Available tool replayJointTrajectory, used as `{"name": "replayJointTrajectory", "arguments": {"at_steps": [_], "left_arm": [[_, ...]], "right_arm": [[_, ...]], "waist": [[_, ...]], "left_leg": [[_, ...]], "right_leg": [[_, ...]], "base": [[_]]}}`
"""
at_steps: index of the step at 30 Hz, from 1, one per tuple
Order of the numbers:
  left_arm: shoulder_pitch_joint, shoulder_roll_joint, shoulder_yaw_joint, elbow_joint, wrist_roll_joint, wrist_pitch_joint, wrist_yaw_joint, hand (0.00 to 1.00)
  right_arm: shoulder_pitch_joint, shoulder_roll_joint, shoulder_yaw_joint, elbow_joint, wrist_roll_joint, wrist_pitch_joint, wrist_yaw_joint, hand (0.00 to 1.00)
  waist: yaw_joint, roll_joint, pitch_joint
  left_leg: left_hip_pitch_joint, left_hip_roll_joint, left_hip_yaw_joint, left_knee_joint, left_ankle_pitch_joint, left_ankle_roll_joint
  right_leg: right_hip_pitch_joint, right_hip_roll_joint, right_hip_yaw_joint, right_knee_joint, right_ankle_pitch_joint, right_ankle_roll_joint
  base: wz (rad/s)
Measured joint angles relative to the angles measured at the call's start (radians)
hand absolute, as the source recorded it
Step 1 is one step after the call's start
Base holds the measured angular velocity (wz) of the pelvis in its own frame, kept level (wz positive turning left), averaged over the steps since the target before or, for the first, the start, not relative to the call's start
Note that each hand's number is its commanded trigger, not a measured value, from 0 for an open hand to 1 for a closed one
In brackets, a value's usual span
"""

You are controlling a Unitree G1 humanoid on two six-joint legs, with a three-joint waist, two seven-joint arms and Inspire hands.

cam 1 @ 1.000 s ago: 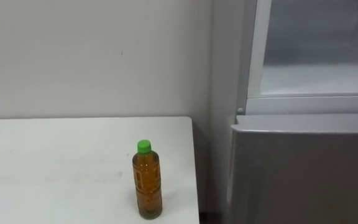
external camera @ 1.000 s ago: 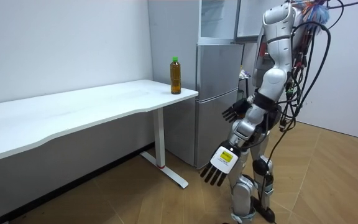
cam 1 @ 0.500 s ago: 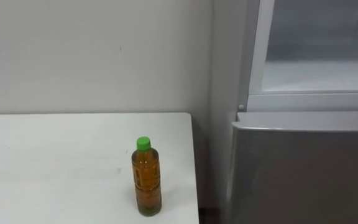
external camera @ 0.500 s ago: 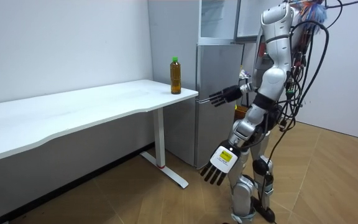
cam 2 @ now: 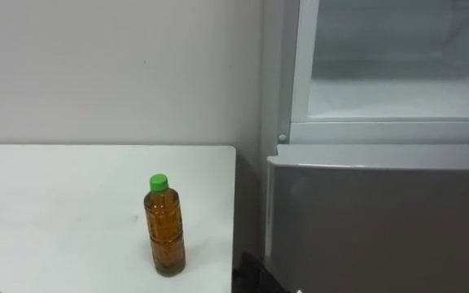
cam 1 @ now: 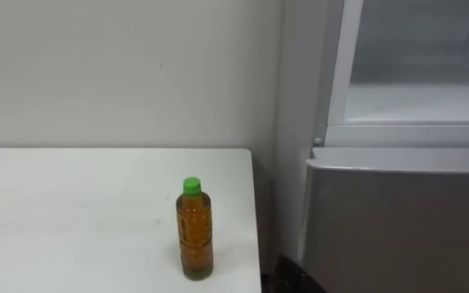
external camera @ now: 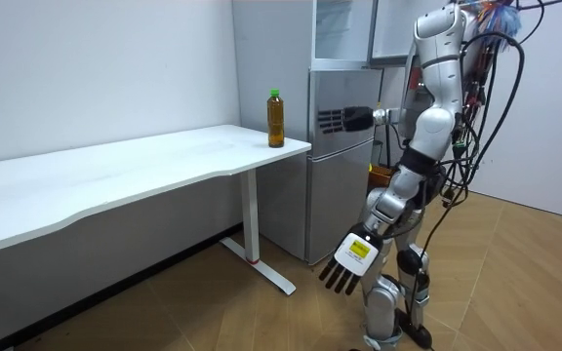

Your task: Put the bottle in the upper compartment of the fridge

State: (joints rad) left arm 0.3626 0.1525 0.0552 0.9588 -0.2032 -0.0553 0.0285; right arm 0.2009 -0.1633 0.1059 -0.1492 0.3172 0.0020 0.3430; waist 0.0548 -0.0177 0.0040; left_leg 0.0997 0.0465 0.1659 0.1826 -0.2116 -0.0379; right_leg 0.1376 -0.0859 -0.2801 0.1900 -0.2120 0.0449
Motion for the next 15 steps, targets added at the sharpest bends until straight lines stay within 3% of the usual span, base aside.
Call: {"name": "replayJointTrajectory", "arguments": {"at_steps": [6,15], "left_arm": [[0.018,0.005,0.000,-0.002,0.000,0.000,0.003,0.00],[-0.007,0.004,0.000,-0.002,0.002,-0.020,0.004,0.00]], "right_arm": [[-0.028,0.004,-0.033,-0.031,0.010,-0.001,-0.011,0.00],[-0.085,0.008,-0.032,-0.073,0.037,-0.010,-0.048,0.00]], "waist": [[0.008,-0.012,-0.0024],[0.033,-0.014,-0.0013]], "left_leg": [[0.000,0.000,-0.001,0.006,0.000,0.000],[-0.003,0.000,-0.001,0.006,0.000,0.000]], "right_leg": [[0.002,0.000,0.000,-0.001,0.001,0.000],[-0.001,0.000,0.000,0.000,0.002,0.000]], "base": [[0.00],[0.00]]}}
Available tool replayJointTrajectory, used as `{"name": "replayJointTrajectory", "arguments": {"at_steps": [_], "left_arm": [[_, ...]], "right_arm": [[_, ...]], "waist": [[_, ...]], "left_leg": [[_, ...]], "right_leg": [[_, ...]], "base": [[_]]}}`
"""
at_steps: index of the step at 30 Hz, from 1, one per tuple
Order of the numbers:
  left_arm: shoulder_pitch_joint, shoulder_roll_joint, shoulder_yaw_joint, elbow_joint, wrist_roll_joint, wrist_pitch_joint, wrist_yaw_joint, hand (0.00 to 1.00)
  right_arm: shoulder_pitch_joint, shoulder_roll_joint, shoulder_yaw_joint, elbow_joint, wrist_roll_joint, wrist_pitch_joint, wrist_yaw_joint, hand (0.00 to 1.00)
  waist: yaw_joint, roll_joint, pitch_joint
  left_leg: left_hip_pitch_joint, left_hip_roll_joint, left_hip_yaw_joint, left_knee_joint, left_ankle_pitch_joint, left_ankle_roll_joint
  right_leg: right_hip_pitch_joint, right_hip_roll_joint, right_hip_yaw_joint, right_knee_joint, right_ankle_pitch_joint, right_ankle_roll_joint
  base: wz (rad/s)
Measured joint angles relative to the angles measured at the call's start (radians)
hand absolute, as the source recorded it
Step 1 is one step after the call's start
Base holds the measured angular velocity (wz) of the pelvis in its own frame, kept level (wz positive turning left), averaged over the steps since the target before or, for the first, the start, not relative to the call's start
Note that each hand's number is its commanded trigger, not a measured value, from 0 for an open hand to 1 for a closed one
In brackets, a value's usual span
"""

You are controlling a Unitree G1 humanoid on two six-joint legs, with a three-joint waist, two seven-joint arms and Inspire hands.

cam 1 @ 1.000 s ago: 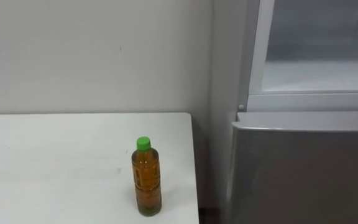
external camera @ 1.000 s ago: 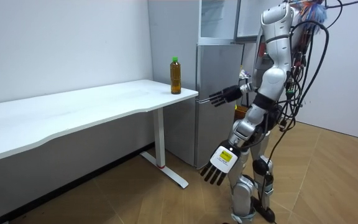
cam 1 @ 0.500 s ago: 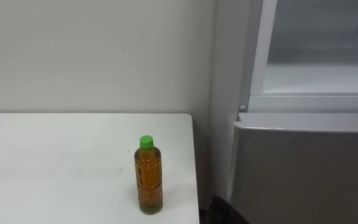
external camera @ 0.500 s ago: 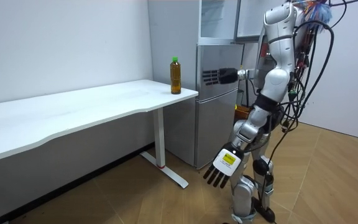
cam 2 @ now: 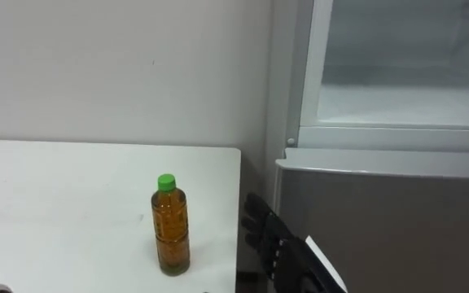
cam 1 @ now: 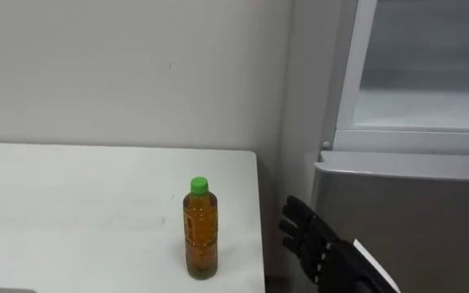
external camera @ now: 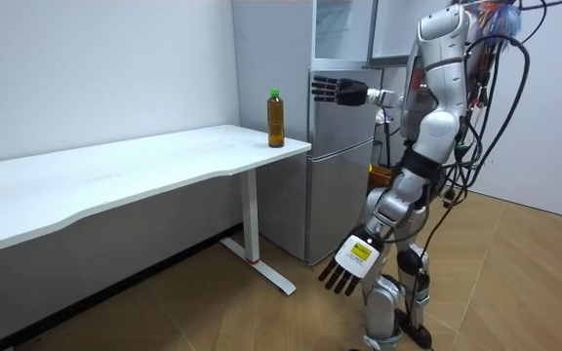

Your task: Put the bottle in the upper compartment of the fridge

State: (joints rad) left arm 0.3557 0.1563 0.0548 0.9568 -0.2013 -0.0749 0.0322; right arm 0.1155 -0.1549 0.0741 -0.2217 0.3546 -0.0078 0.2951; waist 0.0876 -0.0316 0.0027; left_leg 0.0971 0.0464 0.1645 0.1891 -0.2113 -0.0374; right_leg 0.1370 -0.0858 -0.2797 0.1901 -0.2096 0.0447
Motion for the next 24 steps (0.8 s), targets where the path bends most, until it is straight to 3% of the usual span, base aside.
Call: {"name": "replayJointTrajectory", "arguments": {"at_steps": [9,15,24], "left_arm": [[0.001,0.000,-0.006,-0.001,0.004,-0.001,0.005,0.00],[0.002,0.001,0.002,-0.007,0.039,-0.001,-0.004,0.00],[0.002,0.010,0.002,0.007,0.081,0.001,-0.001,0.00]], "right_arm": [[-0.041,0.000,0.033,-0.007,0.003,-0.009,-0.031,0.00],[-0.062,-0.002,0.047,0.001,0.019,-0.015,-0.036,0.00],[-0.085,-0.002,0.064,0.048,0.077,-0.018,-0.101,0.00]], "waist": [[0.037,-0.001,0.0000],[0.067,-0.010,0.0047],[0.089,-0.026,0.0061]], "left_leg": [[-0.006,0.000,-0.003,-0.001,0.000,0.000],[-0.006,0.001,-0.007,0.000,0.000,0.000],[-0.049,0.000,-0.048,0.017,0.000,0.000]], "right_leg": [[-0.004,0.001,-0.005,-0.004,0.002,0.000],[-0.004,0.001,-0.009,-0.005,0.002,0.000],[-0.014,0.001,-0.050,-0.005,0.002,-0.001]], "base": [[0.00],[0.02],[0.13]]}}
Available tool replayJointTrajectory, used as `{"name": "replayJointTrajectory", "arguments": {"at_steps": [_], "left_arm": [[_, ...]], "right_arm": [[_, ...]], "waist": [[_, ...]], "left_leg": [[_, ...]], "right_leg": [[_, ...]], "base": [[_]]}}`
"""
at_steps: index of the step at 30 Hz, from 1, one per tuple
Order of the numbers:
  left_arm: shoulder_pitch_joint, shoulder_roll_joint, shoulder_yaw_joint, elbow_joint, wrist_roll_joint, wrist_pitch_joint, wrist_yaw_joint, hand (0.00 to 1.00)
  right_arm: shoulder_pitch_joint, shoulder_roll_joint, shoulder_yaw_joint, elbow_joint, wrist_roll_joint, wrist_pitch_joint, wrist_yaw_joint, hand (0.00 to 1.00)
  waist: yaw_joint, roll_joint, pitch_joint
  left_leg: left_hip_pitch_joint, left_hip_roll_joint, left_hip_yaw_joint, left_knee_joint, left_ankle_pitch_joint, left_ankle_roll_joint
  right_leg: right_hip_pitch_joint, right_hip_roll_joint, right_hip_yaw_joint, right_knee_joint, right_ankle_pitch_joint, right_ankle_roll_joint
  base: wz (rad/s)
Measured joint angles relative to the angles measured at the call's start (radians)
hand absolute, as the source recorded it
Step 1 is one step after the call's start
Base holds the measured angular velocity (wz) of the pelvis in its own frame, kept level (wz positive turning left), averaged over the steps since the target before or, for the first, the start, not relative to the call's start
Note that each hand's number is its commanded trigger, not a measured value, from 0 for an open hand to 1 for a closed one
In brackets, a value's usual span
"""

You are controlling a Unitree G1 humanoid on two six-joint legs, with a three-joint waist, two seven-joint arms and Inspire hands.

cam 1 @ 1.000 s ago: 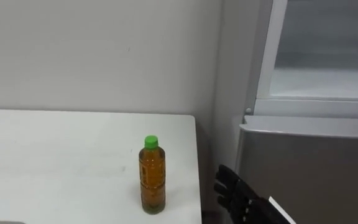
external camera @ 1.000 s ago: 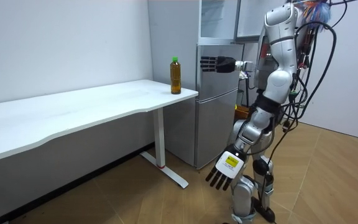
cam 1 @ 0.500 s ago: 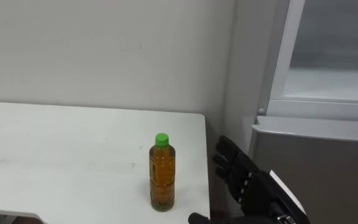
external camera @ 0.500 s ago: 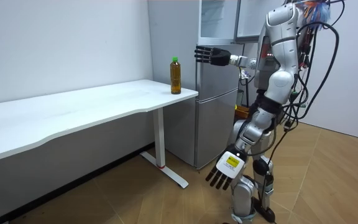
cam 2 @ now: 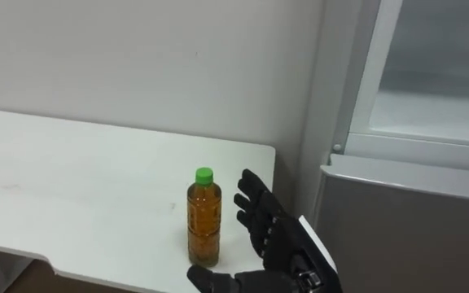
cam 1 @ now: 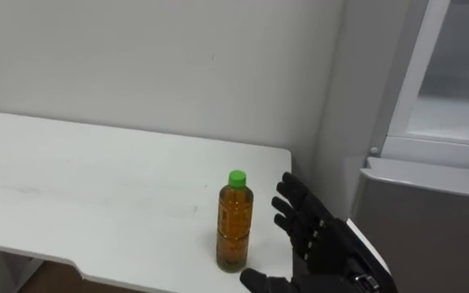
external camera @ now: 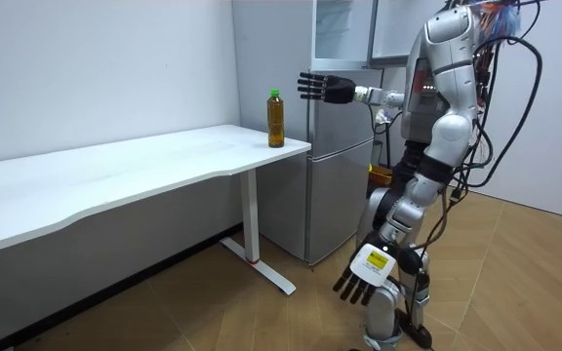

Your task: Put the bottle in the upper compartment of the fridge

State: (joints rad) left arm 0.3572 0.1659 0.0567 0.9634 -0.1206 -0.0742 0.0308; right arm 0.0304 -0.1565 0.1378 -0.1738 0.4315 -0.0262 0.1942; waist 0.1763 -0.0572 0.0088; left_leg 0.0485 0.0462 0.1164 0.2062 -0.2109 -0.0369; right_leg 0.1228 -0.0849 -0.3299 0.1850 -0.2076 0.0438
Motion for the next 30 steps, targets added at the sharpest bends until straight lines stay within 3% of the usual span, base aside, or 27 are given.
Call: {"name": "replayJointTrajectory", "arguments": {"at_steps": [7,15,20,30], "left_arm": [[-0.006,-0.012,-0.002,-0.001,0.005,0.008,-0.023,0.00],[-0.006,-0.032,-0.001,-0.003,0.005,0.028,-0.044,0.00],[-0.006,-0.030,-0.001,-0.026,0.006,0.042,-0.042,0.00],[-0.016,-0.020,-0.045,-0.031,0.003,0.054,0.024,0.00]], "right_arm": [[-0.084,-0.003,0.012,0.078,0.000,-0.008,-0.063,0.00],[-0.093,-0.017,0.035,0.130,-0.001,-0.008,-0.113,0.00],[-0.101,-0.018,0.043,0.142,-0.003,-0.008,-0.165,0.00],[-0.232,-0.015,0.115,0.242,-0.013,-0.008,-0.297,0.00]], "waist": [[0.016,0.008,0.0047],[0.027,0.023,0.0058],[0.028,0.021,0.0034],[0.024,0.014,0.0022]], "left_leg": [[-0.048,-0.001,-0.026,0.032,0.000,0.000],[-0.060,-0.002,-0.037,0.035,0.002,0.002],[-0.065,-0.003,-0.037,0.033,0.003,0.003],[-0.074,-0.006,-0.055,0.028,0.013,0.003]], "right_leg": [[-0.021,0.000,-0.031,-0.001,0.001,-0.002],[-0.026,-0.001,-0.040,0.001,0.001,-0.002],[-0.034,-0.003,-0.039,0.001,0.001,-0.002],[-0.039,-0.005,-0.062,0.001,0.002,-0.003]], "base": [[0.12],[0.04],[0.00],[0.06]]}}
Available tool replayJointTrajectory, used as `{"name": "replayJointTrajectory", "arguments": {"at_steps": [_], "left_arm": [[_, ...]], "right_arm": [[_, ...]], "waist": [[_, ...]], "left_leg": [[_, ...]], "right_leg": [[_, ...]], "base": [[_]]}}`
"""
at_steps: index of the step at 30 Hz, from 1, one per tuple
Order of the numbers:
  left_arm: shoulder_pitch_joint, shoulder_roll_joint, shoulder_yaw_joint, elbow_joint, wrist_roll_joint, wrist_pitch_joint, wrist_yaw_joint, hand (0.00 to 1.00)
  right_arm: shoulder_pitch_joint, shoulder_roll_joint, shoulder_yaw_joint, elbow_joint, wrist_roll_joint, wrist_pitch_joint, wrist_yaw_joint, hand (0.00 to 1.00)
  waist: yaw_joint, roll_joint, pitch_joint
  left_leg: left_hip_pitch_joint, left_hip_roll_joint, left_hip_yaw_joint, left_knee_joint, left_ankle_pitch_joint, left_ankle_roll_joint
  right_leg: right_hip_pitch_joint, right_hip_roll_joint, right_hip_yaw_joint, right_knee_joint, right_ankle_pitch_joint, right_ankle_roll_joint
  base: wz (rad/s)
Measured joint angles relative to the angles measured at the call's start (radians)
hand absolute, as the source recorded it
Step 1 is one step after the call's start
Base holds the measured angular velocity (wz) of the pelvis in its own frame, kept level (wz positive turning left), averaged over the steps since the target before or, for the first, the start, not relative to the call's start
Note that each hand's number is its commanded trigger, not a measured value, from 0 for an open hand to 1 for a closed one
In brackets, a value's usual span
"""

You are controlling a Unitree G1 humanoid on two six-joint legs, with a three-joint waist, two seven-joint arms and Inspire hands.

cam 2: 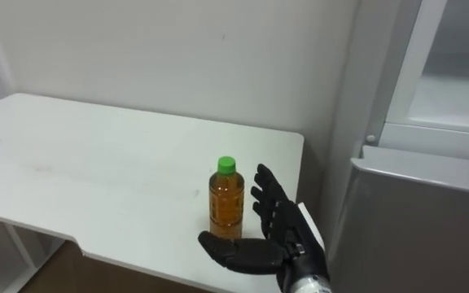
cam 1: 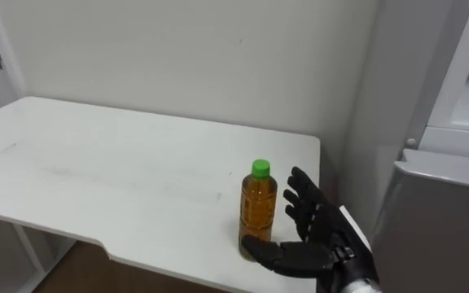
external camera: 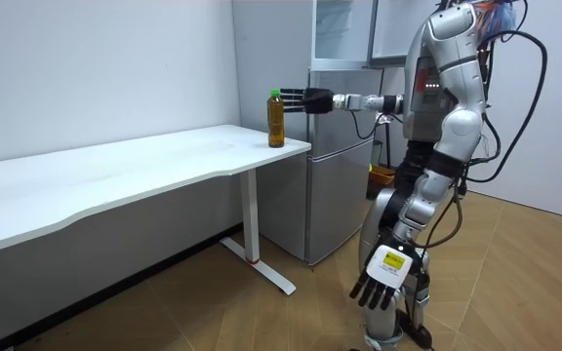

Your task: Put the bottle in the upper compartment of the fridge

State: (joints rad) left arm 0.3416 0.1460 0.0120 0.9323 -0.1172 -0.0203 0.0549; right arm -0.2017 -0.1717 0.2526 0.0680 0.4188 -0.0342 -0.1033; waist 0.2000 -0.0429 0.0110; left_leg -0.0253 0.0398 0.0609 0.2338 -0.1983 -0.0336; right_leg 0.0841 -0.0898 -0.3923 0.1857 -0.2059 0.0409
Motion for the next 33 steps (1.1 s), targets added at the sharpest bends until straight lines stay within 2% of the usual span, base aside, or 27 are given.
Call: {"name": "replayJointTrajectory", "arguments": {"at_steps": [3,6,13,20,26,29,33], "left_arm": [[0.000,0.001,-0.017,0.000,0.000,0.000,0.008,0.00],[0.002,0.001,-0.017,0.000,0.001,0.002,0.008,0.00],[0.001,0.001,-0.015,-0.011,0.002,0.041,-0.006,0.00],[0.001,0.003,-0.018,-0.010,0.003,0.062,-0.019,0.00],[0.001,0.001,-0.020,-0.010,0.019,0.069,-0.019,0.00],[0.001,0.000,-0.038,-0.010,0.046,0.084,-0.023,0.00],[-0.002,-0.004,-0.073,-0.009,0.043,0.086,-0.026,0.00]], "right_arm": [[-0.021,0.007,0.001,0.008,-0.001,0.000,-0.024,0.00],[-0.033,0.008,0.001,0.040,-0.003,-0.003,-0.048,0.00],[-0.051,0.007,-0.003,0.109,-0.040,-0.003,-0.121,0.00],[-0.061,0.008,-0.003,0.166,-0.038,-0.003,-0.157,0.00],[-0.127,0.009,-0.022,0.239,-0.035,-0.002,-0.195,0.00],[-0.147,0.010,-0.031,0.239,-0.035,-0.002,-0.213,0.00],[-0.180,0.012,-0.028,0.283,-0.018,-0.004,-0.224,0.00]], "waist": [[-0.001,-0.001,0.0005],[0.003,-0.001,0.0007],[-0.001,0.003,0.0034],[0.000,0.005,0.0049],[0.000,0.006,0.0051],[0.000,0.006,0.0052],[0.003,0.003,0.0068]], "left_leg": [[0.000,-0.001,-0.013,0.000,0.001,-0.001],[-0.002,-0.001,-0.016,0.000,0.002,-0.002],[-0.017,-0.003,-0.025,0.003,0.008,-0.003],[-0.031,-0.005,-0.041,0.004,0.012,-0.003],[-0.054,-0.012,-0.045,0.001,0.023,0.001],[-0.060,-0.015,-0.046,0.002,0.024,0.003],[-0.065,-0.016,-0.047,0.003,0.025,0.004]], "right_leg": [[0.002,0.000,-0.024,-0.001,0.000,0.000],[0.003,0.000,-0.027,0.000,0.000,0.000],[0.000,0.000,-0.035,-0.001,0.001,-0.001],[-0.004,0.000,-0.053,0.000,0.001,-0.001],[-0.027,-0.006,-0.053,0.001,0.002,-0.003],[-0.032,-0.009,-0.053,0.001,0.002,-0.003],[-0.035,-0.009,-0.053,0.002,0.002,-0.003]], "base": [[0.11],[0.05],[0.03],[0.07],[0.01],[0.00],[0.00]]}}
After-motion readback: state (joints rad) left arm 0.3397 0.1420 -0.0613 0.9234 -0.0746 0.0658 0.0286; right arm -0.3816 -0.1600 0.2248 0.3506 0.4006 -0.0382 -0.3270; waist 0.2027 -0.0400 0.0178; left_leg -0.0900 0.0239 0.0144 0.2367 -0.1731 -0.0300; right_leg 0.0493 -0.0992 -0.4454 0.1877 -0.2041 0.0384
